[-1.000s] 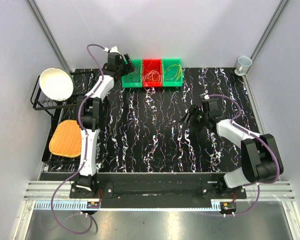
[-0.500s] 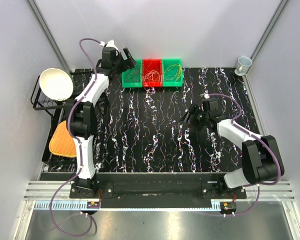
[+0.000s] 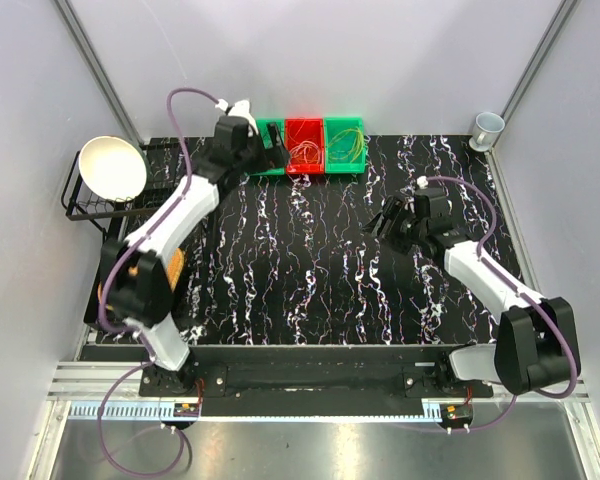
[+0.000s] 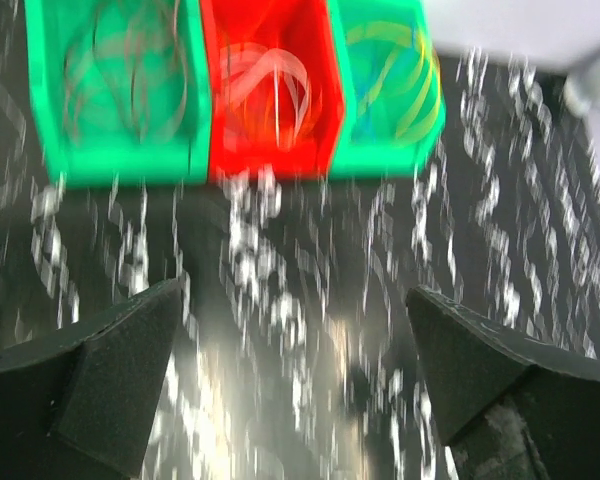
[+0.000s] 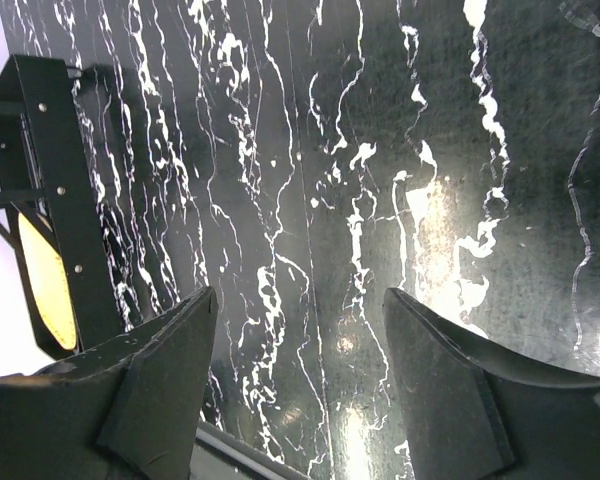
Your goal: Untangle the cables
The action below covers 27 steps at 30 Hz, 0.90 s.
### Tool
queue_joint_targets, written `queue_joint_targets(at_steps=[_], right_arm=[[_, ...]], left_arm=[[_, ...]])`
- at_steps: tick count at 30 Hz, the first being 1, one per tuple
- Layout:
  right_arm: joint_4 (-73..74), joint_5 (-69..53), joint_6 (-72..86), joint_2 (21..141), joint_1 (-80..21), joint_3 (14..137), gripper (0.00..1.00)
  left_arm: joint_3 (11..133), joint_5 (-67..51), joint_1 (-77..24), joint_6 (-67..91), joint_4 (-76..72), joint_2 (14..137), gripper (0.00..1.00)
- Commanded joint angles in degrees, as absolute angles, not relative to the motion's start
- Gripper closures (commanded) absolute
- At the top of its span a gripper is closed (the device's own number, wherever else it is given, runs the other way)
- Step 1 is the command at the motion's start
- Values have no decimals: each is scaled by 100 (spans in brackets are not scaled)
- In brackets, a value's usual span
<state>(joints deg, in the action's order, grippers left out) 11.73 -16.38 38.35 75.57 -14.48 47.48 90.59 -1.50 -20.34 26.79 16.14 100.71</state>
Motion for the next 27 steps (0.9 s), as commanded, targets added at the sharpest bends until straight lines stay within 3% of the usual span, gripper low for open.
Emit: queue_joint_targets(at_steps=[1,11,20,27], right_arm=[[1432,-1363,3595,7251,-1415,5097,23],[1617,-1213,3516,6952,-1424,5142,0],[1459,-836,3129,6619,-1424,5019,0],[1178,-931,3304,6547,-1424,4790,0]], left_arm=[[7956,720,-2372,2601,1836,8556,1],[5152,1923,-2812,2689,2373,6154,1],[3631,4093,-2812,2946,1943,5160,1],[3559,4639,-2444,2611,1047,5438,1]])
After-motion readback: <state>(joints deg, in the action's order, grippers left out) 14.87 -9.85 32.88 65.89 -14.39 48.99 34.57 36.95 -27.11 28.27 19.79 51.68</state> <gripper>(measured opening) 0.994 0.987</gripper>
